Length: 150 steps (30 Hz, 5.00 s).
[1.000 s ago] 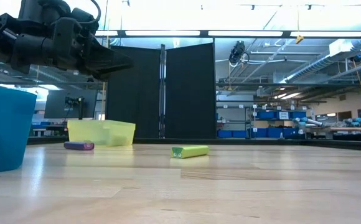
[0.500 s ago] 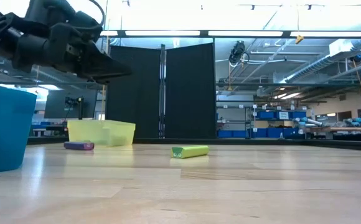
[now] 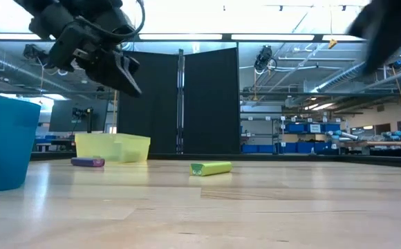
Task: Sort blocks
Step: Put the purple block into the blue bin, then put the green block into the transparent bin
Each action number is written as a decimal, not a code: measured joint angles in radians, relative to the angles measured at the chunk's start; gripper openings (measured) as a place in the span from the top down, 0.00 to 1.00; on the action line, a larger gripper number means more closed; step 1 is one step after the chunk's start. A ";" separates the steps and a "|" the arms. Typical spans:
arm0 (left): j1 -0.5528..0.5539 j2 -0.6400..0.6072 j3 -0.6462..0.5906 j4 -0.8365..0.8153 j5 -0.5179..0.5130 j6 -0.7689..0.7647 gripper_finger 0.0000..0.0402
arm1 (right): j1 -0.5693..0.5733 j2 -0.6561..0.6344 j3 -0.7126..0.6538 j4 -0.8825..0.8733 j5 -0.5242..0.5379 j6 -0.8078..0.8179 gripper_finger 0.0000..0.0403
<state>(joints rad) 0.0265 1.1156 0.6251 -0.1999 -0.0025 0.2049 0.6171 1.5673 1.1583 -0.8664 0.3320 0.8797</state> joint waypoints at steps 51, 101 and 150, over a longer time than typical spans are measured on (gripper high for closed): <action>0.138 0.475 0.175 -0.536 -0.101 0.240 0.54 | -0.312 0.000 -0.264 0.596 -0.198 -0.543 0.97; -0.690 0.489 0.402 -0.571 -0.039 -0.339 0.73 | -0.313 0.001 -0.264 0.626 -0.141 -0.569 0.96; -0.487 0.164 -0.238 0.797 -0.052 -0.182 0.98 | -0.522 0.201 -0.018 0.663 -0.333 -0.973 0.81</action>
<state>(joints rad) -0.4605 1.2792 0.3873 0.5972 -0.0549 0.0227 0.0948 1.7685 1.1398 -0.2030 -0.0010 -0.0935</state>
